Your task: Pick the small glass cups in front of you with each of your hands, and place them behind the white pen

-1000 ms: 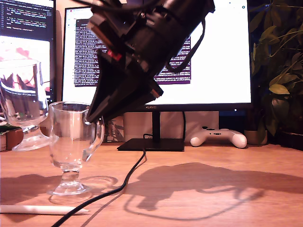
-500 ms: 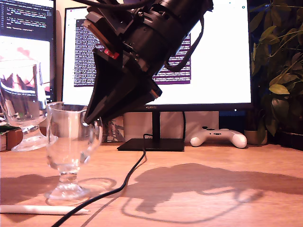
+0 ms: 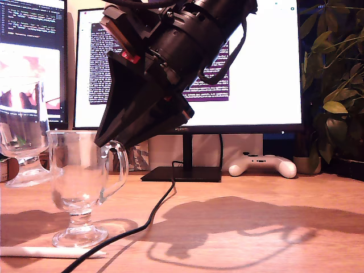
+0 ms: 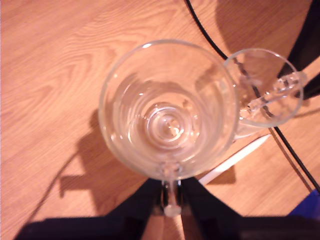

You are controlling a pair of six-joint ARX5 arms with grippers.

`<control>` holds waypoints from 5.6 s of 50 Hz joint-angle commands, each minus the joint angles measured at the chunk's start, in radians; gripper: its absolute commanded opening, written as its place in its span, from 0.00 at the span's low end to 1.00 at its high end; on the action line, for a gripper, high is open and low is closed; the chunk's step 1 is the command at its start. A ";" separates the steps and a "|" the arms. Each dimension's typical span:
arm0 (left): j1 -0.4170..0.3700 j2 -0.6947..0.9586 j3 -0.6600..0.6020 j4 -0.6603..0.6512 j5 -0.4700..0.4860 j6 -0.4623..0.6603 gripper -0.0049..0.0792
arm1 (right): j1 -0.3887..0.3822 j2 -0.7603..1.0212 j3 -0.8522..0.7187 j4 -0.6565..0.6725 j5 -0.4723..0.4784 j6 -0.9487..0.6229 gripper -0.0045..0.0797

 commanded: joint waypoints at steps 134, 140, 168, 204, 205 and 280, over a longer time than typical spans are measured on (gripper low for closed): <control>-0.005 0.123 -0.098 0.069 -0.031 -0.063 0.03 | -0.098 -0.110 0.303 -0.203 -0.008 -0.063 0.32; -0.007 0.123 -0.098 0.074 -0.019 -0.064 0.03 | -0.098 -0.110 0.303 -0.200 -0.008 -0.063 0.32; -0.010 0.122 -0.098 0.078 0.002 -0.062 0.10 | -0.098 -0.110 0.303 -0.190 -0.008 -0.063 0.32; -0.010 0.036 -0.076 0.024 0.003 -0.081 0.18 | -0.098 -0.110 0.303 -0.191 -0.008 -0.063 0.32; -0.010 0.029 -0.076 0.019 0.003 -0.081 0.18 | -0.098 -0.110 0.303 -0.191 -0.008 -0.063 0.32; 0.095 -0.331 -0.323 0.519 -0.120 -0.317 0.03 | -0.533 -0.411 -0.122 0.027 0.498 0.154 0.04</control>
